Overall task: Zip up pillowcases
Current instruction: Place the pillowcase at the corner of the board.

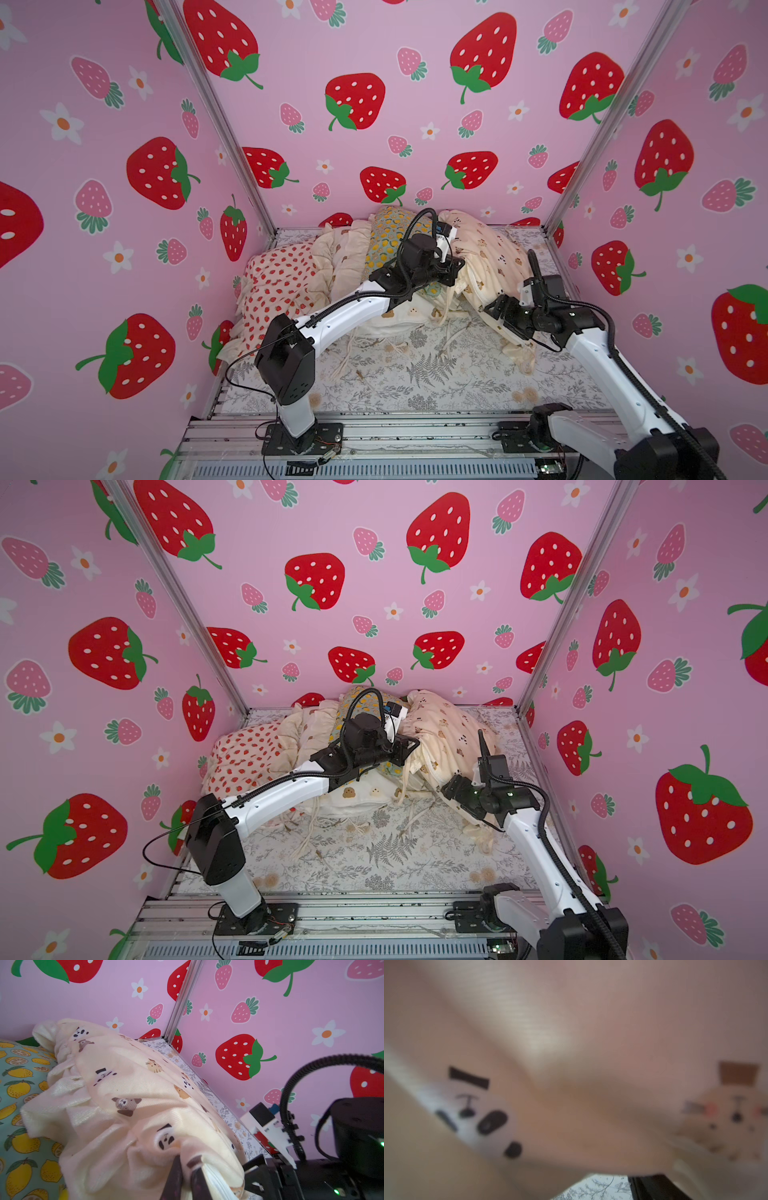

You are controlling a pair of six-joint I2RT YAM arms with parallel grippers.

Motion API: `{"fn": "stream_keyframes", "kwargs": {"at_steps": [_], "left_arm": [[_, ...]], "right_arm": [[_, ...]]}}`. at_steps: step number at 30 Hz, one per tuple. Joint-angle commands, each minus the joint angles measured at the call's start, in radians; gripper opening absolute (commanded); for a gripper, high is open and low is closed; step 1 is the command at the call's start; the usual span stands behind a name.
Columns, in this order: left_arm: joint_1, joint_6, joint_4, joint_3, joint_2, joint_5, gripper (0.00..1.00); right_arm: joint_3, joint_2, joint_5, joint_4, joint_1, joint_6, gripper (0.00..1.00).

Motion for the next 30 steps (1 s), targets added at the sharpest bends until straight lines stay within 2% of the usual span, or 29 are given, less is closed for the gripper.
{"fn": "stream_keyframes", "kwargs": {"at_steps": [1,6,11,13,14,16,18,20,26,30], "left_arm": [[-0.049,-0.017,0.013,0.048,0.072,0.035,0.00],[-0.125,-0.006,0.029,0.159,0.230,0.037,0.00],[-0.137,0.016,-0.005,0.331,0.417,0.013,0.00],[-0.134,0.032,-0.044,0.389,0.463,0.016,0.04],[-0.136,0.043,-0.070,0.405,0.477,0.015,0.12],[-0.134,0.071,-0.094,0.392,0.466,-0.014,0.21],[-0.126,0.081,-0.101,0.347,0.432,-0.043,0.36],[-0.119,0.087,-0.099,0.303,0.390,-0.028,0.44],[-0.116,0.077,-0.118,0.179,0.221,-0.023,0.62],[-0.091,0.056,-0.133,0.063,0.077,-0.059,0.68]], "right_arm": [[0.004,0.068,0.077,0.082,-0.094,-0.045,0.79],[0.023,0.177,0.107,0.171,-0.277,-0.082,0.78],[0.065,0.305,0.166,0.223,-0.380,-0.121,0.78],[0.082,0.345,0.171,0.219,-0.384,-0.141,0.78],[0.081,0.354,0.159,0.219,-0.382,-0.142,0.78],[0.063,0.336,0.122,0.224,-0.382,-0.145,0.79],[0.043,0.286,0.106,0.206,-0.376,-0.147,0.81],[0.029,0.230,0.110,0.170,-0.364,-0.155,0.84],[0.006,0.045,0.118,-0.001,-0.314,-0.181,0.93],[0.017,-0.079,0.130,-0.106,-0.278,-0.207,0.98]]}}
